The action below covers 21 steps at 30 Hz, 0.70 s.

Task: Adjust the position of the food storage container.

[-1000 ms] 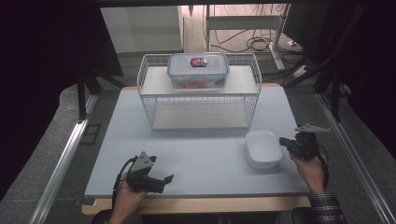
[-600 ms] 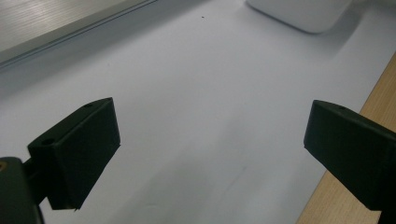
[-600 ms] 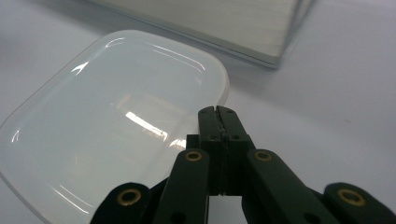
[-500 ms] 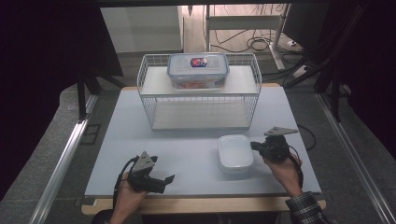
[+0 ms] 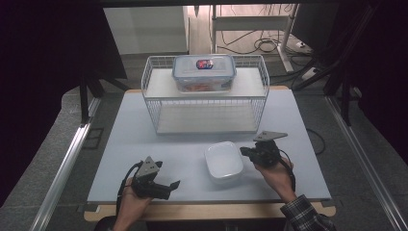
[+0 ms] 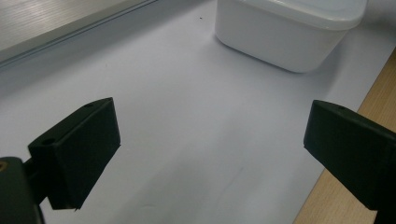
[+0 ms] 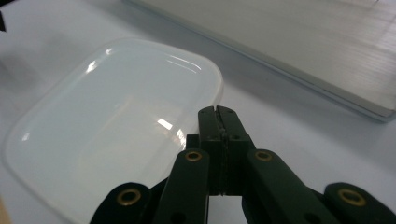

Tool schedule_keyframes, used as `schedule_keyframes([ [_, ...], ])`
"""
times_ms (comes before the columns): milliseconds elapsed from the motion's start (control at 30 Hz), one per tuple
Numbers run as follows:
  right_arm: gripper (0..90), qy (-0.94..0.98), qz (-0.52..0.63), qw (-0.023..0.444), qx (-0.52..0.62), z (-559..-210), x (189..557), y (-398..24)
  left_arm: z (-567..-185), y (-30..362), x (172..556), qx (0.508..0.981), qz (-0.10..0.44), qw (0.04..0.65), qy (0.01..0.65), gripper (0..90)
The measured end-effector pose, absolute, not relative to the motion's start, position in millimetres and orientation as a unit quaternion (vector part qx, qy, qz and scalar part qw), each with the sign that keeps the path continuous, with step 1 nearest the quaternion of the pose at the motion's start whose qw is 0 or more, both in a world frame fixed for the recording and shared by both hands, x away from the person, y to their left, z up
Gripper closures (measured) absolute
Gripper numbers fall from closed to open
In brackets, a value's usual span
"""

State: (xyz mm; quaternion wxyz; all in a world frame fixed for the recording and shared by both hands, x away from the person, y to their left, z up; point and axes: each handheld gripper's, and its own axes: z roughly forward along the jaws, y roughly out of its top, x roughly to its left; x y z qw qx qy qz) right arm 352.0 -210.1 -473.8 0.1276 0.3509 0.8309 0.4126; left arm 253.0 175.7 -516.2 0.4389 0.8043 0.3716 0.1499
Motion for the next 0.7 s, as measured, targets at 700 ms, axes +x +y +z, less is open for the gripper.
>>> schedule_keyframes([
  [700, 89.6, 0.878, 0.379, 0.048, 0.287, -489.1, 290.4, -198.7, -515.0, 178.4, 254.1, 0.792, 0.135, 0.458, 0.381, 3.7],
])
